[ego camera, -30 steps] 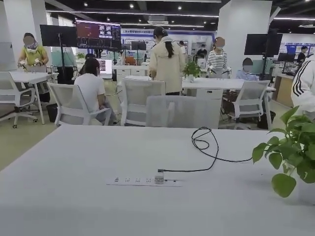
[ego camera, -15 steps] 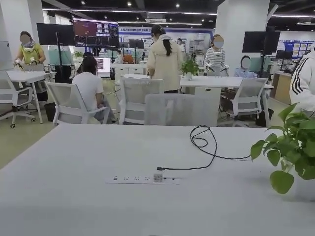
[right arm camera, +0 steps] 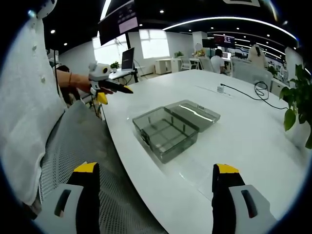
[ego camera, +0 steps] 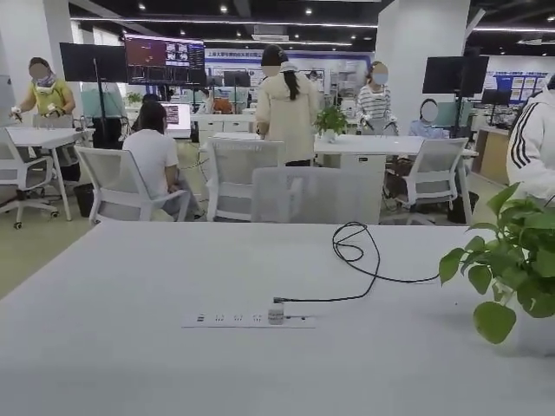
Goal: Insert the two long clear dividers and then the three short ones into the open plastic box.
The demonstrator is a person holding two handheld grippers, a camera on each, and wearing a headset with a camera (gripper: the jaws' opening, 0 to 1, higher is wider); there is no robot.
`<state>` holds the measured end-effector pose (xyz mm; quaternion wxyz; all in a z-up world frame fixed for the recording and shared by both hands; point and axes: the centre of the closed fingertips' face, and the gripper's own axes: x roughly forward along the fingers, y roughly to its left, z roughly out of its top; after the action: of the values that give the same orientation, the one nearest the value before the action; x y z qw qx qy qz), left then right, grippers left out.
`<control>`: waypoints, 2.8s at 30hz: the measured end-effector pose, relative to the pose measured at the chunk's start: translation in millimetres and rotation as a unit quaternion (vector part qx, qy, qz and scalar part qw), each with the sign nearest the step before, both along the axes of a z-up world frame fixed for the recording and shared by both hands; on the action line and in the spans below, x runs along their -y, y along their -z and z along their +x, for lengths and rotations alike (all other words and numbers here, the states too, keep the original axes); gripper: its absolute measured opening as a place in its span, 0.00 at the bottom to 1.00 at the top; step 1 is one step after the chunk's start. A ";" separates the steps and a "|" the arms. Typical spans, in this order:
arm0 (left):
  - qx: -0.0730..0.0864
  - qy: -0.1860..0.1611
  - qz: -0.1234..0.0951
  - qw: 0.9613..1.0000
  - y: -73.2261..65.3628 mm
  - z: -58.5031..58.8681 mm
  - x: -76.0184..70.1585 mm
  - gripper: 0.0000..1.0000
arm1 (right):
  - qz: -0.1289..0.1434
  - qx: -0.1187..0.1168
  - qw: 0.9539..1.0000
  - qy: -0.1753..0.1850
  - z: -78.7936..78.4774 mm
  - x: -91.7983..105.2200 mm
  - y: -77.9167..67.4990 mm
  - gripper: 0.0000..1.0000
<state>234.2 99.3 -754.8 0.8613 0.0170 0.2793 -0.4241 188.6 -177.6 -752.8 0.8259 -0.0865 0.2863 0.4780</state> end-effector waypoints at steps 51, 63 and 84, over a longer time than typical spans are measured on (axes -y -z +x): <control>-0.139 -0.058 0.285 0.947 95.2 35.6 -72.8 0.40 | 0.008 -0.011 1.000 0.007 1.2 -6.6 7.5 0.95; -0.164 -0.076 0.283 0.942 95.2 38.6 -67.2 0.32 | 0.010 -0.010 1.000 0.007 2.7 -7.6 7.7 0.94; -0.169 -0.085 0.250 0.949 91.7 37.7 -63.1 0.30 | 0.009 -0.010 1.000 0.007 3.6 -8.7 6.8 0.93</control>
<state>271.9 162.4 -846.5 0.8026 0.1364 0.5182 -0.2621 192.2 -168.8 -759.6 0.8268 -0.0724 0.2913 0.4756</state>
